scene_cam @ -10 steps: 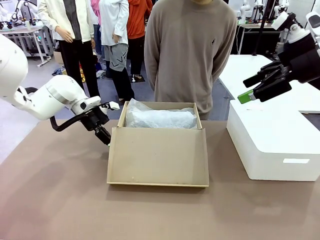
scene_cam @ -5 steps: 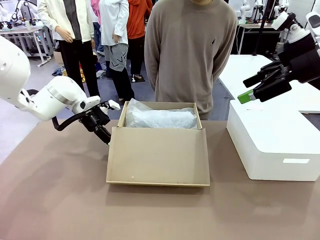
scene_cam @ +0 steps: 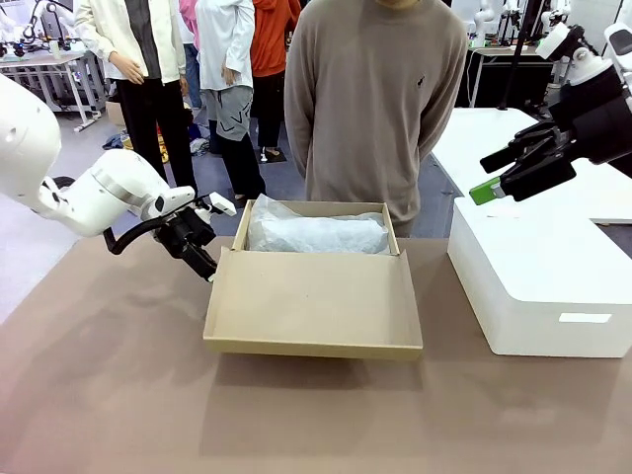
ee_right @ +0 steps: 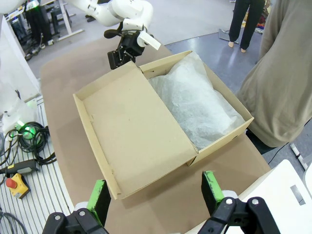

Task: Pack the shoes into the box.
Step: Close the Shoes Box.

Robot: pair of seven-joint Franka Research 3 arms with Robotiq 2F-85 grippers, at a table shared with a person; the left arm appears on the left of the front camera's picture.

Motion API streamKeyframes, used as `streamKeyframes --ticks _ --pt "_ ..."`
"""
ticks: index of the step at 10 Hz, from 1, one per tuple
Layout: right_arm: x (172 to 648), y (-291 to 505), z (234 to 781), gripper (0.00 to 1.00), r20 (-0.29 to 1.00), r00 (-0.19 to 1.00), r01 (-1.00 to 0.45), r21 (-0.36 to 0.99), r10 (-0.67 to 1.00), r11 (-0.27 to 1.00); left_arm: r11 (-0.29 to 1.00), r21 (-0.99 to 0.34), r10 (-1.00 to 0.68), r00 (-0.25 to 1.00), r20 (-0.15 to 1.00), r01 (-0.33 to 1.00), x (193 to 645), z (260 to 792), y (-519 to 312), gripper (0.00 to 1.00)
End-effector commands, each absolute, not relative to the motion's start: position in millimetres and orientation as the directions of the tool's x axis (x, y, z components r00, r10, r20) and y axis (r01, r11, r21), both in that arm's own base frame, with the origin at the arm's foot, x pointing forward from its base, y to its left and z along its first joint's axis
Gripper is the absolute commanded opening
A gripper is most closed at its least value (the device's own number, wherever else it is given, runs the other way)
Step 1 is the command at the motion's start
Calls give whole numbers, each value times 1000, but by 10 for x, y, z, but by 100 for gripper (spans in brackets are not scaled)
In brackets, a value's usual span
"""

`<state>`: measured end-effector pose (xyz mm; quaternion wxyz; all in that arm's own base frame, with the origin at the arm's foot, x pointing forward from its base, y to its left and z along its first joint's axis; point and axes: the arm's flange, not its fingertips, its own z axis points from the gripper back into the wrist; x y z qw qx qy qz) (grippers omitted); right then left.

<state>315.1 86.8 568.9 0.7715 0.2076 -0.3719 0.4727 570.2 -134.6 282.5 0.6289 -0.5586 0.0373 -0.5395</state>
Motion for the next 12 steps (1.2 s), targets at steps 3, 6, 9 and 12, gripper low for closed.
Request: streamKeyframes --ticks 3,6,9,12 --pt "3188 865 5681 100 786 251 -895 -34 566 444 -313 -739 -628 453 632 597 5752 2956 -1332 0" --pt "3188 865 5681 100 786 251 -895 -34 566 444 -317 -720 -585 471 661 617 5724 3102 -1327 0" --pt "3188 865 5681 100 786 251 -895 -34 566 444 -289 -685 -538 477 694 669 5660 3308 -1336 0" --pt "3188 865 5681 100 786 251 -895 -34 566 444 -238 -661 -506 490 710 712 5620 3515 -1378 0"
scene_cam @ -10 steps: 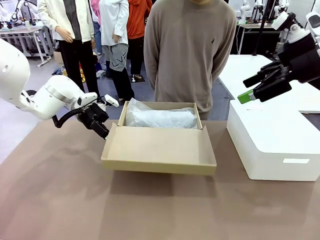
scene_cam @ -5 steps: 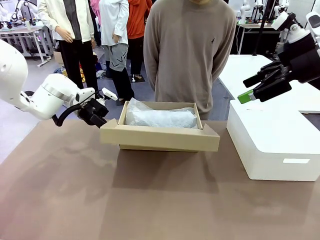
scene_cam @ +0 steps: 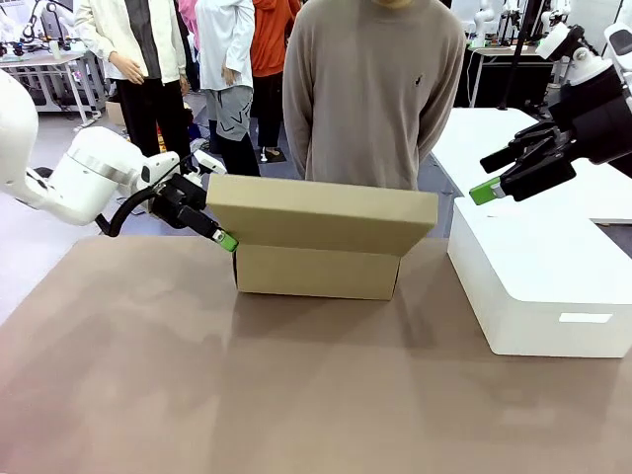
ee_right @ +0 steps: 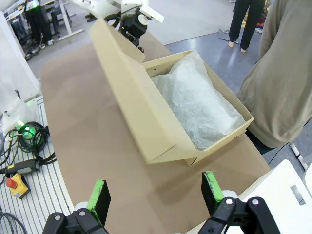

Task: Pack the shoes into the box.
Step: Close the Shoes Box.

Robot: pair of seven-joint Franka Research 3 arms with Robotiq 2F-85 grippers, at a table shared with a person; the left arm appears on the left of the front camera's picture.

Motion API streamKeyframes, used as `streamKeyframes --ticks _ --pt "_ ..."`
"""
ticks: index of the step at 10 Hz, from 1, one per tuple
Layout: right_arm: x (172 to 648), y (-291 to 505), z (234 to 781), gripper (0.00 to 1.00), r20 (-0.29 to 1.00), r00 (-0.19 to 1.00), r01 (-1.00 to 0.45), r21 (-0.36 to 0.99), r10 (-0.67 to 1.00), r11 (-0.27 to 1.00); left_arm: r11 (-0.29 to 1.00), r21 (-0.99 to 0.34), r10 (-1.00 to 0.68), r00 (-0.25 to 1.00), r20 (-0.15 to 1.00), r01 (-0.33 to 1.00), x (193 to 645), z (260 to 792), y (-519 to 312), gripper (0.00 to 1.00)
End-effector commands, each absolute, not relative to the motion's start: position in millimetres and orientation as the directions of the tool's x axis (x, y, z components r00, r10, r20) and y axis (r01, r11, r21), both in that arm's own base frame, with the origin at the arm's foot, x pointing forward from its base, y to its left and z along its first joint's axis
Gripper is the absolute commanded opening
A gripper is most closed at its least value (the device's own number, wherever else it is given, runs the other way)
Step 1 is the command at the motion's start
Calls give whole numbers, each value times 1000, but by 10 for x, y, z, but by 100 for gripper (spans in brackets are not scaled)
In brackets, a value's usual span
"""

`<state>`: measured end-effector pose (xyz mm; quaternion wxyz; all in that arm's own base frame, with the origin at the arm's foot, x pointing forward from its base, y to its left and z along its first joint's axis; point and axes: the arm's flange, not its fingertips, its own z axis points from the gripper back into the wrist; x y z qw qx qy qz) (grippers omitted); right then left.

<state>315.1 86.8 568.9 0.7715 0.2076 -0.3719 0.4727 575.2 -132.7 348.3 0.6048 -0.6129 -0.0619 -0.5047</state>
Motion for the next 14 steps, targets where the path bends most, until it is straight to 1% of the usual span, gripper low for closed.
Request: streamKeyframes --ticks 1,4,6,10,11,12,14 --pt "3188 865 5681 100 786 251 -895 -34 566 444 -179 -647 -492 502 712 741 5612 3587 -1398 0" --pt "3188 865 5681 100 786 251 -895 -34 566 444 -42 -592 -488 500 715 805 5567 3785 -1450 0" --pt "3188 865 5681 100 786 251 -895 -34 566 444 77 -525 -484 492 724 848 5559 3880 -1464 0" --pt "3188 865 5681 100 786 251 -895 -34 566 444 310 -429 -468 528 708 849 5671 3990 -1359 0" --pt "3188 865 5681 100 786 251 -895 -34 566 444 308 -422 -481 522 704 853 5707 4003 -1300 0" --pt "3188 865 5681 100 786 251 -895 -34 566 444 242 -435 -495 496 713 867 5742 3994 -1370 0" --pt "3188 865 5681 100 786 251 -895 -34 566 444 242 -435 -495 496 713 867 5742 3994 -1370 0"
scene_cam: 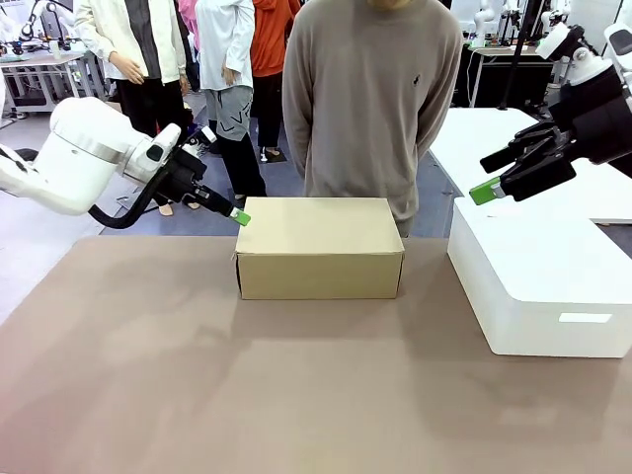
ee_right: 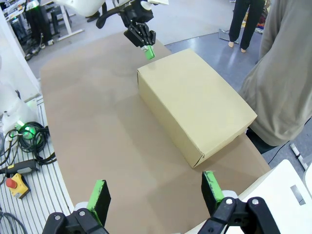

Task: Pack the shoes into the box.
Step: Close the Shoes Box, then press down on the lid of the Shoes Box.

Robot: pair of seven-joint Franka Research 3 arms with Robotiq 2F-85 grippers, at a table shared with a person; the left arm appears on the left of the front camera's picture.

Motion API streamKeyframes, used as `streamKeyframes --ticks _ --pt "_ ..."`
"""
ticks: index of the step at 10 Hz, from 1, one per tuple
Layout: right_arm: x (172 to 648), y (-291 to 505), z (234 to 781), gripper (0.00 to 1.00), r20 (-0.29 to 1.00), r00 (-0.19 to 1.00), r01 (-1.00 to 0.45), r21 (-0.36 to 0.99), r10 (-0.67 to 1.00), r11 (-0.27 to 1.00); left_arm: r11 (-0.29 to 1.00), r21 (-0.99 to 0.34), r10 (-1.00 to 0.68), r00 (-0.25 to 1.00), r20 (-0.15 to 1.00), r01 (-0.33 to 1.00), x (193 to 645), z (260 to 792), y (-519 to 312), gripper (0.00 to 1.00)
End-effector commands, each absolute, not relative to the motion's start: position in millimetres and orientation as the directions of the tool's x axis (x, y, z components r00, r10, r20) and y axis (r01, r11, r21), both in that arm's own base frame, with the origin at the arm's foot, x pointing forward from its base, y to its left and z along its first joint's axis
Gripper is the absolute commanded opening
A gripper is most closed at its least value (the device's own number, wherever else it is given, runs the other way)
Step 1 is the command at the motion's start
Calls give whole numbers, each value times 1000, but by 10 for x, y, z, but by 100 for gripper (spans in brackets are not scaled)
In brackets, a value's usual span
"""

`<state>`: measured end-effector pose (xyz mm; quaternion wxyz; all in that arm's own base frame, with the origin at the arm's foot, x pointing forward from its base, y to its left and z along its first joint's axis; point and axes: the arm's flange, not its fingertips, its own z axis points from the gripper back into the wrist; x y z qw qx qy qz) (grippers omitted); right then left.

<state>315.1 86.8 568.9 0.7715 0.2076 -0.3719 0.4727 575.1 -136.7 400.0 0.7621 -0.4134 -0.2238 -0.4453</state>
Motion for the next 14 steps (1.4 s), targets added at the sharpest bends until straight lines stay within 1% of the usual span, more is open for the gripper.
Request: streamKeyframes --ticks 1,9,12,14 --pt "3188 865 5681 100 786 251 -895 -34 566 444 242 -435 -495 496 713 867 5742 3994 -1370 0" --pt "3188 865 5681 100 786 251 -895 -34 566 444 252 -437 -495 503 708 863 5743 3989 -1385 0" --pt "3188 865 5681 100 786 251 -895 -34 566 444 346 -254 -655 426 624 903 5490 4505 -1267 0" --pt "3188 865 5681 100 786 251 -895 -34 566 444 424 -148 -699 427 574 894 5321 4678 -1185 38"
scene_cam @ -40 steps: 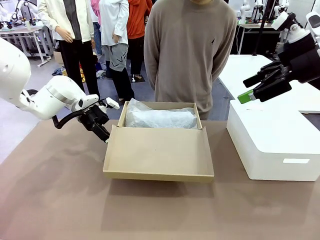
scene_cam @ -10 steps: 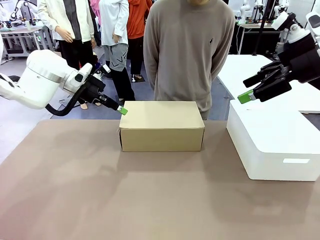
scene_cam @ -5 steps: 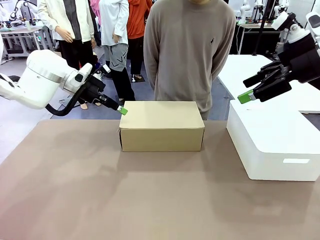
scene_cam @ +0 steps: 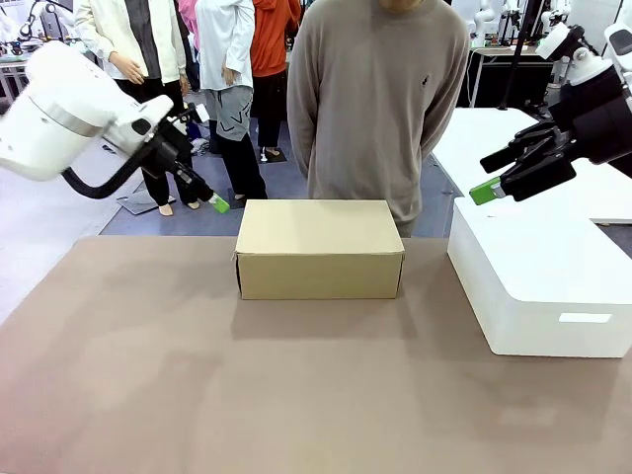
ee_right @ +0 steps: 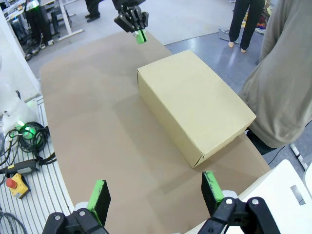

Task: Pack the shoes into the box.
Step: Press down on the lid of the Shoes Box.

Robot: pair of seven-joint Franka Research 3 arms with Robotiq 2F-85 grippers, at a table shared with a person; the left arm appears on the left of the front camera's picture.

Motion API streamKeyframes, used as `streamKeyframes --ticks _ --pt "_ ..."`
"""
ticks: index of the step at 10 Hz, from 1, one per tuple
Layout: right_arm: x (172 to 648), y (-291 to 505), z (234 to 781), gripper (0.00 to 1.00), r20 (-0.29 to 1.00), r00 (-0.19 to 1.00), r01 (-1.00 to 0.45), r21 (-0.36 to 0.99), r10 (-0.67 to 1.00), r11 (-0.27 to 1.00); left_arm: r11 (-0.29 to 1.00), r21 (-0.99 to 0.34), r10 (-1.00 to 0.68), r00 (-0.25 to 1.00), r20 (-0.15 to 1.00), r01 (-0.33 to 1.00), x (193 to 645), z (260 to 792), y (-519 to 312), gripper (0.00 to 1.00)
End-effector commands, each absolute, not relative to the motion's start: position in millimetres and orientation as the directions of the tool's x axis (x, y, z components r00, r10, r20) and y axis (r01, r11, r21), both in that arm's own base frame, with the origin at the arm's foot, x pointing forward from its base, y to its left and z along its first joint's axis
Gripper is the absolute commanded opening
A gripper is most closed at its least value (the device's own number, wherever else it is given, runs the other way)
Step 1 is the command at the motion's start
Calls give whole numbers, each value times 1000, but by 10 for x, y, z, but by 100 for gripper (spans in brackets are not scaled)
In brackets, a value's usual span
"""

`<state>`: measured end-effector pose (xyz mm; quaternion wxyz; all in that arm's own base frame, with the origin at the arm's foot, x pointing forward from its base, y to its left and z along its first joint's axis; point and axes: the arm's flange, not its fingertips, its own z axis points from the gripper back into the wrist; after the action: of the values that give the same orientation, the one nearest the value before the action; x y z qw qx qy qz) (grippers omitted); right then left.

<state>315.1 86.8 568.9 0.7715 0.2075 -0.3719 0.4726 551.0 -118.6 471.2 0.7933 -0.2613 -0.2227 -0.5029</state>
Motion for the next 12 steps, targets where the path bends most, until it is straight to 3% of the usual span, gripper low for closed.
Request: streamKeyframes --ticks 1,3,6,8,12 --pt "3188 865 5681 100 786 251 -895 -34 566 444 439 -102 -724 419 548 893 5204 4767 -1158 58" --pt "3188 865 5681 100 786 251 -895 -34 566 444 433 -59 -762 401 508 899 4940 4913 -1118 97" --pt "3374 1123 5901 41 719 326 -891 17 613 454 478 45 -784 403 473 877 4470 5120 -1013 100" --pt "3608 1405 6049 2 678 329 -886 -19 657 463 478 51 -780 397 483 877 4271 5174 -950 100" --pt "4098 1904 6116 0 589 347 -866 -96 729 490 483 -9 -790 440 427 876 4012 5277 -959 100"
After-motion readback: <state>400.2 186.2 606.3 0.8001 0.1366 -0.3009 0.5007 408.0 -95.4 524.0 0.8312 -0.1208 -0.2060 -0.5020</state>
